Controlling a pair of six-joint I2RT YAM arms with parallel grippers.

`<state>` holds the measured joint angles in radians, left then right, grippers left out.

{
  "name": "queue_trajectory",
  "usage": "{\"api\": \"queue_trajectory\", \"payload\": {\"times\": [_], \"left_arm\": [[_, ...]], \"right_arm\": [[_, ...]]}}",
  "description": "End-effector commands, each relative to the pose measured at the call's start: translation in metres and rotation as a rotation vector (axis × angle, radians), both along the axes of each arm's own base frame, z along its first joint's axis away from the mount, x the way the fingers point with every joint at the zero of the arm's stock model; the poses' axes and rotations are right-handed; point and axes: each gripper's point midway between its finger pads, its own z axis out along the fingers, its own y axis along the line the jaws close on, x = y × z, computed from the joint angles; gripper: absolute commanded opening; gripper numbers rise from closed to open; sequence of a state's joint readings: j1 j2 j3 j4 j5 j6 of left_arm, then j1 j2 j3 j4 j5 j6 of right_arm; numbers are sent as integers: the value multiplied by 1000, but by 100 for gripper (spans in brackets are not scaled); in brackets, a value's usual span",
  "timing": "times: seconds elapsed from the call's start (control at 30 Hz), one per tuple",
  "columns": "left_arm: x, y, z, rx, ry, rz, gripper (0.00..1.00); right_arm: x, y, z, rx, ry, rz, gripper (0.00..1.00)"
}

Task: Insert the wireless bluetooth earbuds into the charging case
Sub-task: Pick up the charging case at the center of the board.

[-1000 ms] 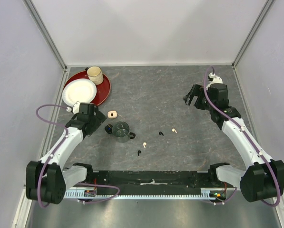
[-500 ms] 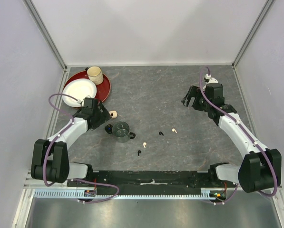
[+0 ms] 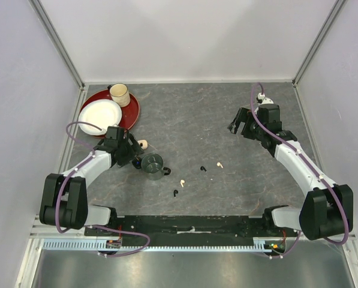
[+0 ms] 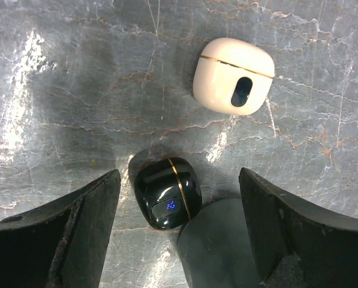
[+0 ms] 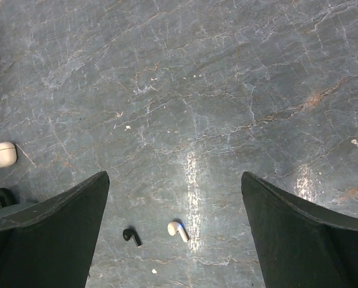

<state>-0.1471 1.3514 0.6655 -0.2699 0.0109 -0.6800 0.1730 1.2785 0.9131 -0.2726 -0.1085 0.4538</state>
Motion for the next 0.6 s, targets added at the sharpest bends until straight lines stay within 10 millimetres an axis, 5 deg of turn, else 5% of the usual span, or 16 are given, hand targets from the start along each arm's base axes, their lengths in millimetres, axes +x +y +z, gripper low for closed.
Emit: {"api": "queue_trajectory", "payload": {"times": [0.0,0.57], "left_arm": [[-2,-4,-1,-45,-2,29,86],[-13,-4,-6,-53,20,79,78]], "right_arm": [[8,4,17,24,-38,2,98],[6,5,10,31,-17,1,98]]}}
